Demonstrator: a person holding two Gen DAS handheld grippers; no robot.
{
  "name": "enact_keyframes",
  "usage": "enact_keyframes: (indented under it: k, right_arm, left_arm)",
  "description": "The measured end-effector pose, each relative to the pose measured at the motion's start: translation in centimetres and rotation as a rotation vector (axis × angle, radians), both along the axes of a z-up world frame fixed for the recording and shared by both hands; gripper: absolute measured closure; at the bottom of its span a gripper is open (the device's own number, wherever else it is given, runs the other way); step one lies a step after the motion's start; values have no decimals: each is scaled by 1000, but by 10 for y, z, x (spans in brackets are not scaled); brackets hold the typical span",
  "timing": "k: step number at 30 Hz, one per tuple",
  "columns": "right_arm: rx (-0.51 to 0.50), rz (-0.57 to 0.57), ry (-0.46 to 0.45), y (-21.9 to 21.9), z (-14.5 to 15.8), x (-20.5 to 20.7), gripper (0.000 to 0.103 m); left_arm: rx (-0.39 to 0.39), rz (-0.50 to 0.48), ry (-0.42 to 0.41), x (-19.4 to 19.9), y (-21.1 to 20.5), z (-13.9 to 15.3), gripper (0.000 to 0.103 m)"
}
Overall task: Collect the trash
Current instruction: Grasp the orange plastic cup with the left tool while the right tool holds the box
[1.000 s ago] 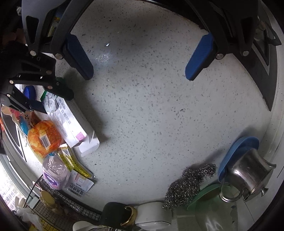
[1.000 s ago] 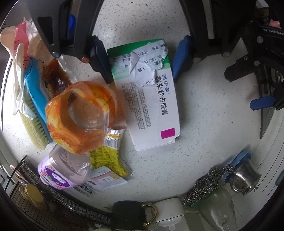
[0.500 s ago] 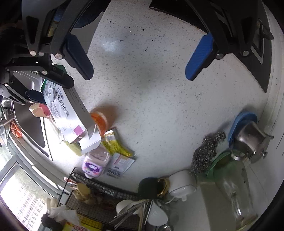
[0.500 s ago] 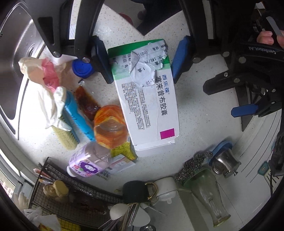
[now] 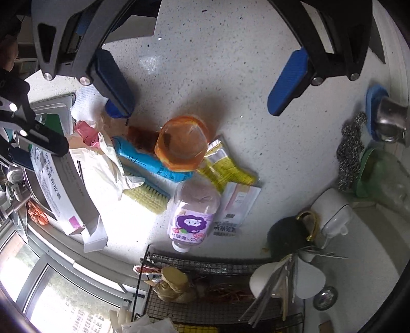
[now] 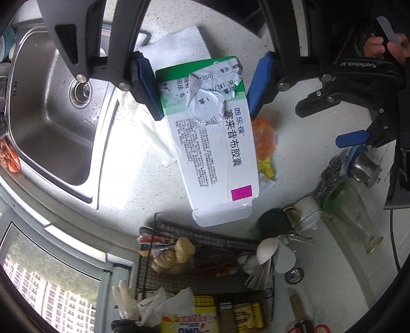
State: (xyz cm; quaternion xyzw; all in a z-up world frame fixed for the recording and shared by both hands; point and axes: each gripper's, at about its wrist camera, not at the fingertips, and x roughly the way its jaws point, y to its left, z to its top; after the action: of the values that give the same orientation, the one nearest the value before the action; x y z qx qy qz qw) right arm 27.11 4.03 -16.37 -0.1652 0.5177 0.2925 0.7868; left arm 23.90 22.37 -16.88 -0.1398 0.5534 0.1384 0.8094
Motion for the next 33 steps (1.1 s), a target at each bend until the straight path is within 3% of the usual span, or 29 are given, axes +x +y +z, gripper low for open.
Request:
enact_keyframes:
  k: [9,15,18,20,25,33]
  right_arm:
    - [-56,-86,32,-13,-20,25,42]
    - [-78,-89,60,-14,-28,29,42]
    - [-89,-85,60,-15,-28,27,42]
    - [-95,-82,55,-16,-25,23,42]
    - [-109,-91,43,-23,-19,14,42]
    - [-107,-101,11,-37,-1,0,42]
  left_arm:
    - [-50,-59,85,44,10,-51,0]
    - [-49,-78,93,53,16,-67,1]
    - [-43,-93,85,55,15,-71,15]
    - [-71,-93,83,57,14,-74,37]
    - [-29,-98,55,46,0,-65,38]
    - [4,-106,8,12,-23,-23,38]
